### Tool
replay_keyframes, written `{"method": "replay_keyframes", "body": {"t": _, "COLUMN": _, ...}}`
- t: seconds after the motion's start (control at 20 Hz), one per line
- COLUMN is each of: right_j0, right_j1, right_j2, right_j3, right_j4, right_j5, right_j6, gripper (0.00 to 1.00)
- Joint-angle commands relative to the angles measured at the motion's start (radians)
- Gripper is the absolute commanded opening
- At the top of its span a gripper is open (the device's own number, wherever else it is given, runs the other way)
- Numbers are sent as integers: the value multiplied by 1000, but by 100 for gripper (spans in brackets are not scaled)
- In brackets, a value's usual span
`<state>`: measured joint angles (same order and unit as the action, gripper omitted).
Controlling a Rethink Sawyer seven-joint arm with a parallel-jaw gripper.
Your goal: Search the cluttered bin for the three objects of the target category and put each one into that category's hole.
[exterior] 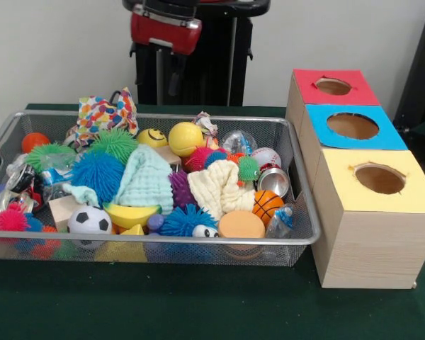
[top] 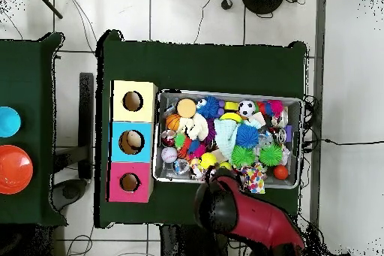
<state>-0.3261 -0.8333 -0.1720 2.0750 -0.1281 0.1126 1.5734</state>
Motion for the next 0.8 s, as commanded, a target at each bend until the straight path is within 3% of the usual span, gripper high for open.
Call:
{"method": "replay_keyframes", "body": {"t": 0.05, "right_j0": -117, "right_j1": 36, "right_j2": 103, "right_j3": 63, "right_j4": -126, "right_j5": -124, "right_j6": 89, "gripper": 100}}
{"method": "replay_keyframes", "body": {"t": 0.3, "right_j0": -168, "right_j1": 55, "right_j2": 122, "right_j3": 49, "right_j4": -179, "right_j5": -140, "right_j6": 90, "gripper": 100}}
{"method": "replay_keyframes", "body": {"t": 0.8, "right_j0": -196, "right_j1": 133, "right_j2": 146, "right_j3": 12, "right_j4": -242, "right_j5": -205, "right_j6": 115, "gripper": 100}}
